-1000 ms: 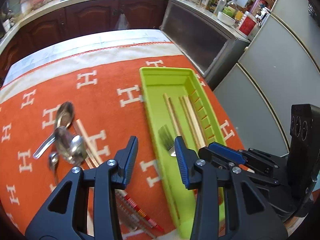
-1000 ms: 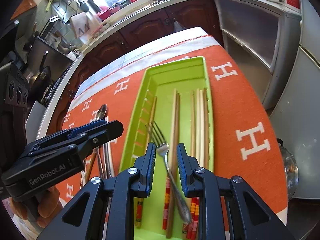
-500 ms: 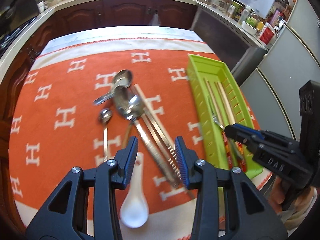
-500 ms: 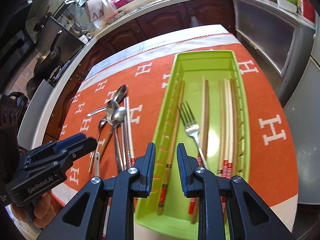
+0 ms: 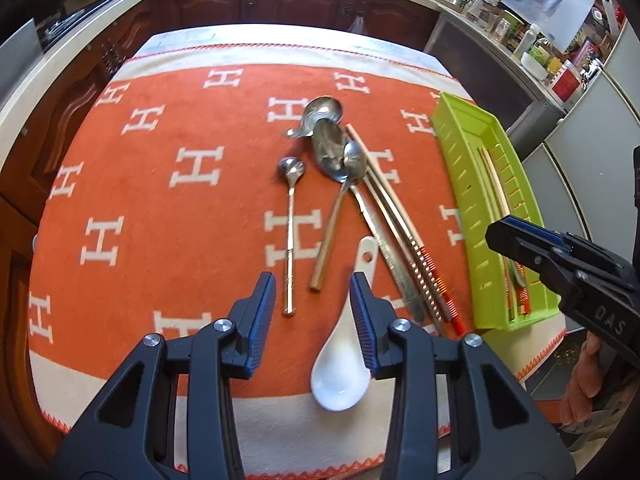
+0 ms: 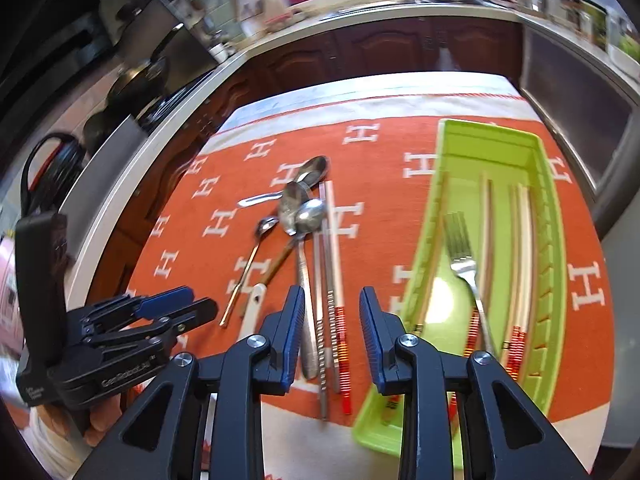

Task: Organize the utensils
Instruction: 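Move both tools back over the remaining spoons, then grasp the white ceramic spoon with the right tool while the left tool grasps a small steel spoon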

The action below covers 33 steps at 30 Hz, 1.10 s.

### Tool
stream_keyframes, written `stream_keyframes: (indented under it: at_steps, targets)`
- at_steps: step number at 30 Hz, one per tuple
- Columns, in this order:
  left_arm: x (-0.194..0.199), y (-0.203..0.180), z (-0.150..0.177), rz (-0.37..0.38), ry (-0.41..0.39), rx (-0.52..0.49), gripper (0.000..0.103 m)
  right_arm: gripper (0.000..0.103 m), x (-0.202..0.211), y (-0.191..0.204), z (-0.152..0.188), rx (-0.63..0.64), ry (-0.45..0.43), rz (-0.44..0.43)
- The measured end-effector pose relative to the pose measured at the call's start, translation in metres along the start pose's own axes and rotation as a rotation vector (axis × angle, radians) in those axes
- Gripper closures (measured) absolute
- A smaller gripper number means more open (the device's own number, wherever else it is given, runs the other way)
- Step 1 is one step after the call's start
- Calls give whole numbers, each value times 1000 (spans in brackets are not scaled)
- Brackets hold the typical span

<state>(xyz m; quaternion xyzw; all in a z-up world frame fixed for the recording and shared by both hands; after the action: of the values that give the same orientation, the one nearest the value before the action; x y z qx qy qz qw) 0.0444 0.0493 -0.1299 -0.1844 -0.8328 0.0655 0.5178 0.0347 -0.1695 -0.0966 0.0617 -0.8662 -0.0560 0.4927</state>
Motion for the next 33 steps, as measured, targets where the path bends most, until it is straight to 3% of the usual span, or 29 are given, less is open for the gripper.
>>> stream_keyframes:
  at_steps: [14,22,33]
  targets:
    - [-13,22,17,75,39,51,68,74,-28,30,13,65,89,-29]
    - [-16,16,21,139,48,-1,68,74,-41,35,14,87,115,-39]
    - [-15,28,37,137,69,21,68,74,-69,59,22,130,158,-146]
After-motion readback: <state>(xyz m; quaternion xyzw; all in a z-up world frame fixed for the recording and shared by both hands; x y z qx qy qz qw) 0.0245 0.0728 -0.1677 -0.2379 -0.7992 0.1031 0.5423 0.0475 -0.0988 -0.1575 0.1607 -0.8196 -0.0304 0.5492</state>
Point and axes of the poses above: each gripper's, at about its wrist camera, not at the fingertips, and x roughly against the way its jaws point, y to its left, z to its underside, the point moved 1 cm from there along -x, roughly the way its jaws point, and after that the axes turned 9 degrees about z, right-handed, at the moved point
